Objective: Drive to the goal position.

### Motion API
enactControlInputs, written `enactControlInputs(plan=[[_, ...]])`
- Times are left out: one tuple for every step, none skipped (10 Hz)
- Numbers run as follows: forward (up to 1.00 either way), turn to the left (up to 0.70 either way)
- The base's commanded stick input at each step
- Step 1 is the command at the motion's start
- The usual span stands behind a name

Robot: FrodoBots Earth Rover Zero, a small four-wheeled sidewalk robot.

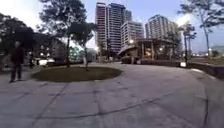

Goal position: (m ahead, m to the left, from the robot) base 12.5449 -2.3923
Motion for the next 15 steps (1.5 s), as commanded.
enactControlInputs(plan=[[0.70, -0.35], [0.70, -0.35], [0.70, -0.35], [0.70, -0.20], [0.70, 0.00], [0.70, 0.00], [0.70, 0.00], [0.70, 0.00], [0.70, 0.00], [0.70, 0.00], [0.70, 0.00], [0.70, 0.00], [0.70, 0.00], [0.70, 0.00], [0.70, 0.00]])
